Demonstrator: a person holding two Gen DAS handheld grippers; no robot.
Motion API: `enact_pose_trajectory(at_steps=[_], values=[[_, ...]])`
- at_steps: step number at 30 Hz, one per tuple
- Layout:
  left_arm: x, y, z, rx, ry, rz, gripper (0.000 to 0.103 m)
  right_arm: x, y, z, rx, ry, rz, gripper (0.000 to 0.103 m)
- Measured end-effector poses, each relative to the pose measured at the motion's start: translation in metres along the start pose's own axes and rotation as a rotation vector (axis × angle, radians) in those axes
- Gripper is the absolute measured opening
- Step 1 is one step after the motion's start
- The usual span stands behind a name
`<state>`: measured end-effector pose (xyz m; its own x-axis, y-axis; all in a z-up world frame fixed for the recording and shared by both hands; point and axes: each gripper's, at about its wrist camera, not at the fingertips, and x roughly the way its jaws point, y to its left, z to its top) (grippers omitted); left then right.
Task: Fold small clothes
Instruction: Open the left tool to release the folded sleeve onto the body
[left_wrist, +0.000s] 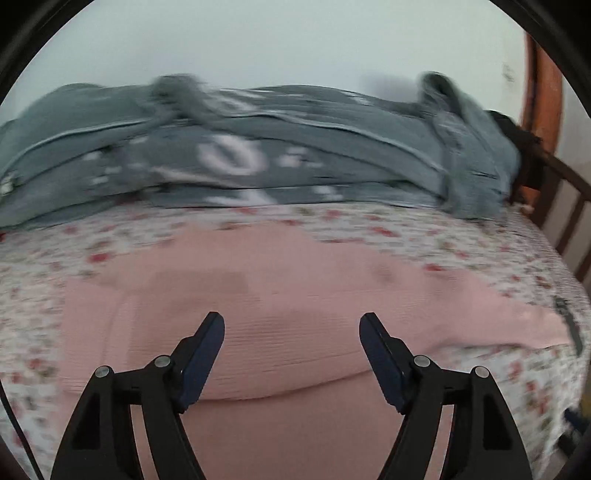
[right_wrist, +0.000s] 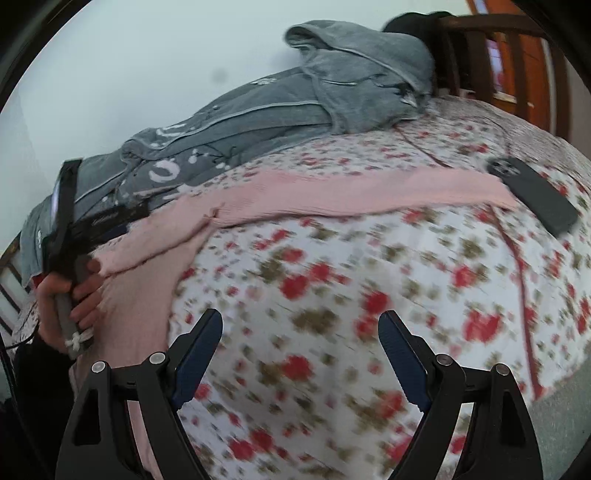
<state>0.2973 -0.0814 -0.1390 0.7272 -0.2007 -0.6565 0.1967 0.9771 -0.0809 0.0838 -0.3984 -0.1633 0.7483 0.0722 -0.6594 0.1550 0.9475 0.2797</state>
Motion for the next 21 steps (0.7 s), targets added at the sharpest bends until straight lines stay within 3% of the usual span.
enact_pose_trajectory(at_steps=[4, 8, 12, 14, 16, 19, 21], values=[[-0.005, 0.090, -0.006, -0.135, 0.005, 0.064, 0.074, 0.018, 0.043, 0.017, -0.080, -0.023, 0.025, 0.084], [-0.004, 0.143, -0.011, -0.209, -0.011, 0.058, 0.074, 0.053, 0.094, 0.040, -0.126, -0.036, 0.070, 0.071], [0.010, 0.151, -0.025, -0.154, -0.015, 0.040, 0.074, 0.094, 0.140, 0.061, -0.193, -0.036, 0.050, 0.050], [0.020, 0.151, -0.033, -0.138, 0.022, 0.011, 0.073, 0.114, 0.156, 0.069, -0.211, -0.048, 0.018, 0.033], [0.024, 0.154, -0.032, -0.150, 0.038, 0.019, 0.072, 0.134, 0.162, 0.071, -0.215, -0.037, -0.009, 0.026], [0.021, 0.155, -0.034, -0.157, 0.018, 0.020, 0.072, 0.169, 0.156, 0.057, -0.203, 0.040, -0.039, 0.026], [0.024, 0.159, -0.034, -0.173, 0.026, -0.002, 0.072, 0.176, 0.149, 0.059, -0.159, 0.075, -0.033, 0.018]])
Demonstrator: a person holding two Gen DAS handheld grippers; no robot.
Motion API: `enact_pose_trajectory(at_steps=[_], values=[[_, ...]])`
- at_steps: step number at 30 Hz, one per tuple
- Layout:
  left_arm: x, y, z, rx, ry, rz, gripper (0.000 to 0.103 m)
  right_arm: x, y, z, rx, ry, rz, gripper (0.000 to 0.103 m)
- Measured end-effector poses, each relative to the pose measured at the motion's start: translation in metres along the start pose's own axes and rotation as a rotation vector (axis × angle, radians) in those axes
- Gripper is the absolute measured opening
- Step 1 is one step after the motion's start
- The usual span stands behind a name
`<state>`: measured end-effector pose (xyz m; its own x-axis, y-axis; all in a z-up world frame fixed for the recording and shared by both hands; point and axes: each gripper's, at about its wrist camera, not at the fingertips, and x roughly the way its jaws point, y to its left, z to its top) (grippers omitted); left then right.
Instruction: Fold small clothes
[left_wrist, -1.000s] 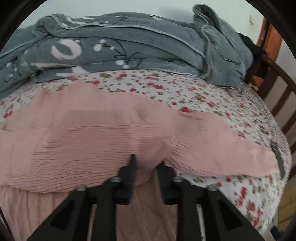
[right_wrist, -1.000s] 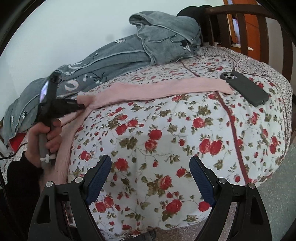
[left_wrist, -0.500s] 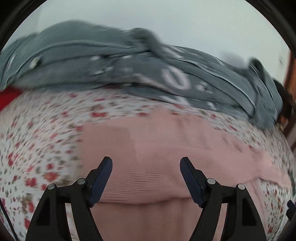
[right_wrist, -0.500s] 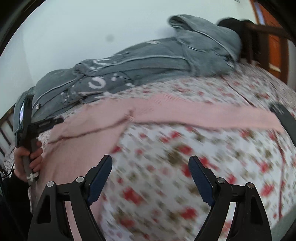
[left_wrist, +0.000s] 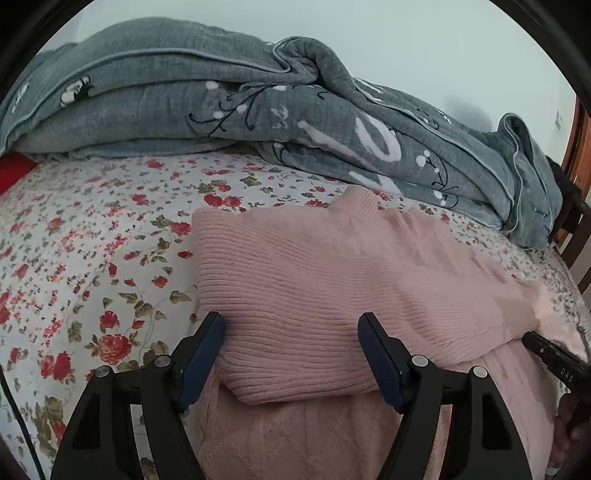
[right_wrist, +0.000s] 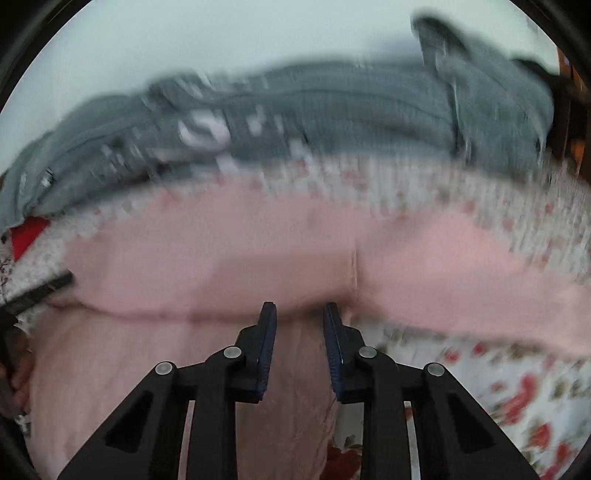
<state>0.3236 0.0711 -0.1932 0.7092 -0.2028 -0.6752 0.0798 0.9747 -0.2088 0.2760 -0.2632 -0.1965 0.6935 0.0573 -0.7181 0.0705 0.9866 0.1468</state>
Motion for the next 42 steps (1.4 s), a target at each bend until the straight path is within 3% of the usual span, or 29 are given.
enact_pose_trajectory(at_steps=[6, 42], values=[[0.006, -0.007, 0.000, 0.042, 0.024, 0.047, 0.072, 0.007, 0.009, -0.002, -0.038, 0.011, -0.051, 0.016], [0.000, 0.005, 0.001, -0.022, -0.003, -0.011, 0.072, 0.005, 0.001, -0.004, -0.003, -0.002, -0.004, 0.019]])
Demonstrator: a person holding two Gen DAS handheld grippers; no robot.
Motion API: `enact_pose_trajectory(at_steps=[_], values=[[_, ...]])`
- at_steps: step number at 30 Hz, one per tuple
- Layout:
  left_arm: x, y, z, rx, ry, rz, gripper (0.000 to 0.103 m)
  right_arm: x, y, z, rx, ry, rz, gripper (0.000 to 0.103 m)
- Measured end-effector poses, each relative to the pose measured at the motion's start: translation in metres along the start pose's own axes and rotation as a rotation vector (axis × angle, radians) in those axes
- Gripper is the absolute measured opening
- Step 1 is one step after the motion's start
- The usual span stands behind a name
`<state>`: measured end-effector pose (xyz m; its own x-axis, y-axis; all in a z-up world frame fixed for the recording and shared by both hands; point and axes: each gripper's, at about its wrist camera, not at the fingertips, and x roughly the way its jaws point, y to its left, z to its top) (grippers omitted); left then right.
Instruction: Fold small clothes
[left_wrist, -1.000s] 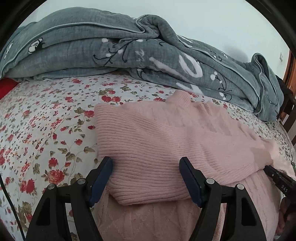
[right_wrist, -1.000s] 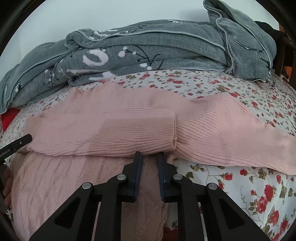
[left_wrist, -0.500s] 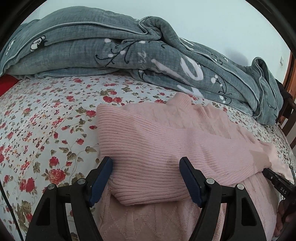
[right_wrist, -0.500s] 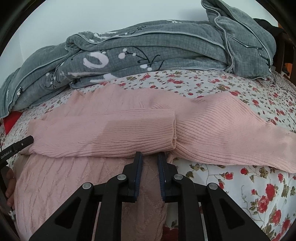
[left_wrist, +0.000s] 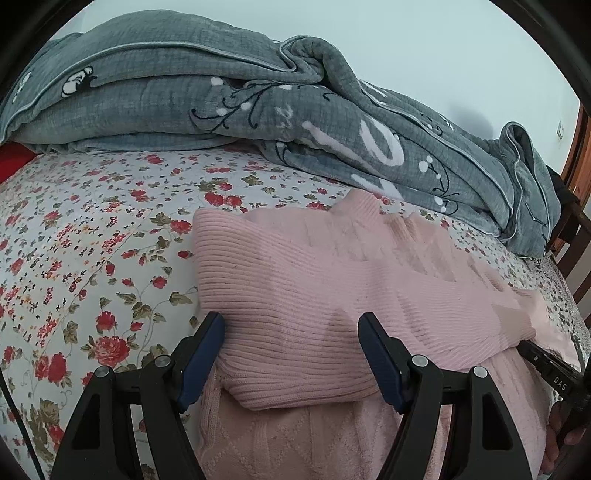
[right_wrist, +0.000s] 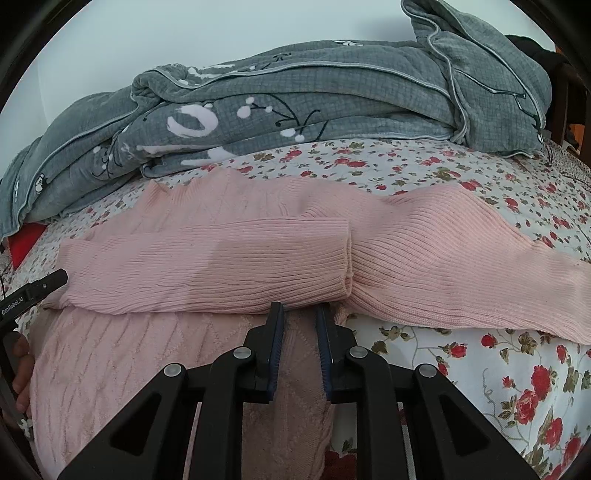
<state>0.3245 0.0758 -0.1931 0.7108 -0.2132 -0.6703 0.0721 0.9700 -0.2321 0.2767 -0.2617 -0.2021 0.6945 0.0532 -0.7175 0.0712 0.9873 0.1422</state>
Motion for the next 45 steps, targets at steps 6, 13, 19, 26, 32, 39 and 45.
enact_pose_trajectory(at_steps=[6, 13, 19, 26, 32, 39, 45], values=[[-0.003, 0.001, 0.000, -0.005, -0.013, -0.015, 0.072, -0.002, 0.000, 0.000, 0.001, -0.004, 0.008, 0.021], [-0.003, -0.001, -0.001, -0.002, -0.022, 0.018, 0.072, -0.015, -0.002, -0.002, 0.000, -0.046, 0.035, 0.040], [0.006, -0.005, -0.001, 0.026, 0.008, 0.071, 0.072, -0.063, -0.031, -0.012, 0.039, -0.133, -0.007, 0.068], [0.009, -0.006, -0.002, 0.033, 0.023, 0.111, 0.073, -0.114, -0.139, -0.042, 0.145, -0.219, -0.188, 0.081], [0.011, -0.004, -0.003, 0.023, 0.037, 0.126, 0.074, -0.144, -0.256, -0.065, 0.422, -0.222, -0.211, 0.079], [0.013, -0.005, -0.003, 0.027, 0.048, 0.147, 0.076, -0.137, -0.301, -0.072, 0.477, -0.227, -0.168, 0.071], [0.016, -0.005, -0.002, 0.026, 0.055, 0.146, 0.076, -0.128, -0.323, -0.056, 0.523, -0.233, -0.195, 0.055]])
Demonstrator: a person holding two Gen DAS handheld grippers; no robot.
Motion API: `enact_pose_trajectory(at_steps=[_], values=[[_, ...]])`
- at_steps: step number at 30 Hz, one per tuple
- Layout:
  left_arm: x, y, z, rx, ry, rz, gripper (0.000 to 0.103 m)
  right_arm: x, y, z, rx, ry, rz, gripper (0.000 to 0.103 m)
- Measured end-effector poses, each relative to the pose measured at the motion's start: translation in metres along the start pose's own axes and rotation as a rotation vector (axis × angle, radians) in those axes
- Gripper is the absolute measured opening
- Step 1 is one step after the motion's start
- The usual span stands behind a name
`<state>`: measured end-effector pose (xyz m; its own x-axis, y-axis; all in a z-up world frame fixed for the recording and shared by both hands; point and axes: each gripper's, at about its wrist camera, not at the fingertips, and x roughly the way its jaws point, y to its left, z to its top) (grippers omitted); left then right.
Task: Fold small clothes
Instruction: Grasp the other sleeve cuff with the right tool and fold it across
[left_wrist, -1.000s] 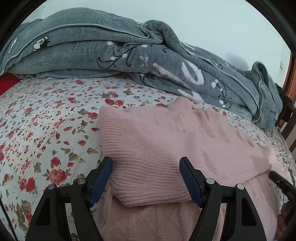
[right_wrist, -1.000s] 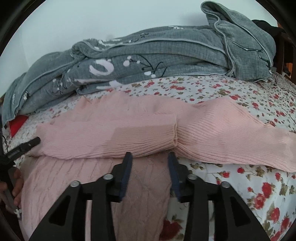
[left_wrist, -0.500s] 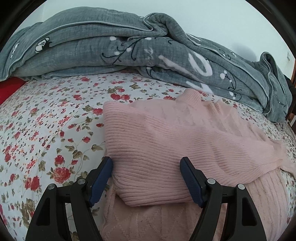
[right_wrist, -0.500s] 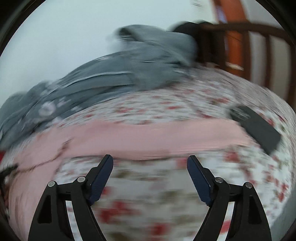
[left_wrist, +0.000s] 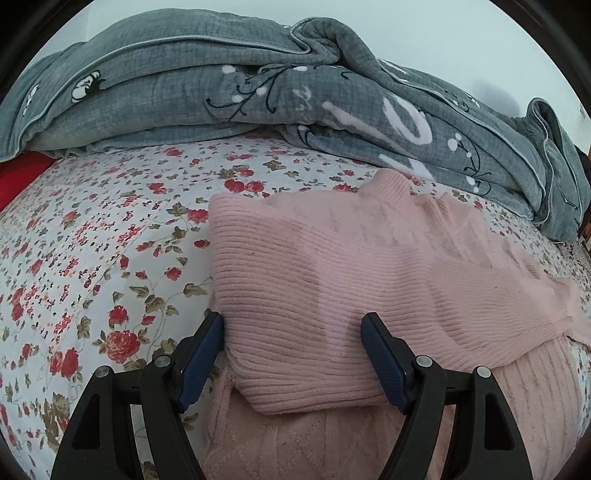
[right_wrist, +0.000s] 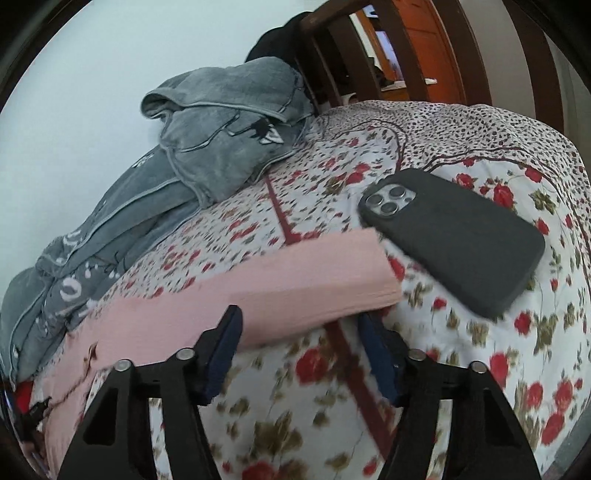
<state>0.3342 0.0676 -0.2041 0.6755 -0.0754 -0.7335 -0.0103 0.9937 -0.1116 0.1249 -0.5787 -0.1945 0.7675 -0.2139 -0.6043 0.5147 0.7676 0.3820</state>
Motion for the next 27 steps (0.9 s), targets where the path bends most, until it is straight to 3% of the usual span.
enact_pose_trajectory(at_steps=[2, 4, 5, 11, 16, 22, 25, 27], values=[[0.001, 0.000, 0.000, -0.010, 0.002, -0.012, 0.076, 0.004, 0.000, 0.005, -0.010, -0.004, -0.035, 0.027], [0.002, 0.002, 0.001, -0.019, 0.003, -0.023, 0.076, 0.006, 0.003, 0.010, -0.032, -0.002, -0.030, 0.008], [0.002, 0.002, 0.001, -0.020, 0.001, -0.025, 0.076, 0.005, 0.006, 0.011, -0.046, -0.006, -0.026, 0.006], [-0.001, 0.007, 0.000, -0.035, -0.010, -0.057, 0.074, -0.021, 0.054, 0.026, -0.210, -0.116, -0.102, 0.005], [-0.008, 0.018, -0.001, -0.080, -0.041, -0.153, 0.074, -0.053, 0.134, 0.039, -0.370, -0.213, -0.105, 0.005], [-0.024, 0.060, -0.008, -0.262, -0.084, -0.363, 0.076, -0.093, 0.260, 0.034, -0.495, -0.284, 0.013, 0.005], [-0.032, 0.090, -0.011, -0.347, -0.086, -0.376, 0.076, -0.103, 0.326, 0.019, -0.543, -0.290, 0.077, 0.005], [-0.047, 0.112, -0.014, -0.355, -0.140, -0.330, 0.077, -0.107, 0.375, 0.001, -0.593, -0.301, 0.132, 0.005]])
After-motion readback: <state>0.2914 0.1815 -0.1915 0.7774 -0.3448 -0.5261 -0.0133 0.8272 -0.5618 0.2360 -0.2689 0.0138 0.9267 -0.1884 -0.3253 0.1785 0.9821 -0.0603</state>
